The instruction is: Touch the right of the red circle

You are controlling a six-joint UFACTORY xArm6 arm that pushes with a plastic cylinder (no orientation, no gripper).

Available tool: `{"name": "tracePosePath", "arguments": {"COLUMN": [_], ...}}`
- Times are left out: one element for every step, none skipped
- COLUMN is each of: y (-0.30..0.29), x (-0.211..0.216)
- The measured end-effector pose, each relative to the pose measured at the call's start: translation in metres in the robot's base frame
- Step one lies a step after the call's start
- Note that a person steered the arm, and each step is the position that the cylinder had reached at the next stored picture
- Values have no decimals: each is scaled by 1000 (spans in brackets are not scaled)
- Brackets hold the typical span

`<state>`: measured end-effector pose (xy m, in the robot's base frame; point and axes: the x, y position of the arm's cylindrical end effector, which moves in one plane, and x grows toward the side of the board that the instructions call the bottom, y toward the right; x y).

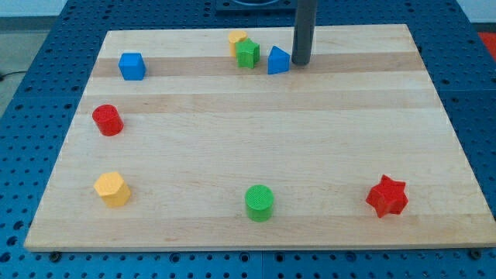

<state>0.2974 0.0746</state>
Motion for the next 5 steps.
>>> {"name": "tracePosePath", "arguments": {"y": [-57,-76,-52,-35,-116], "x": [4,15,48,97,131]}}
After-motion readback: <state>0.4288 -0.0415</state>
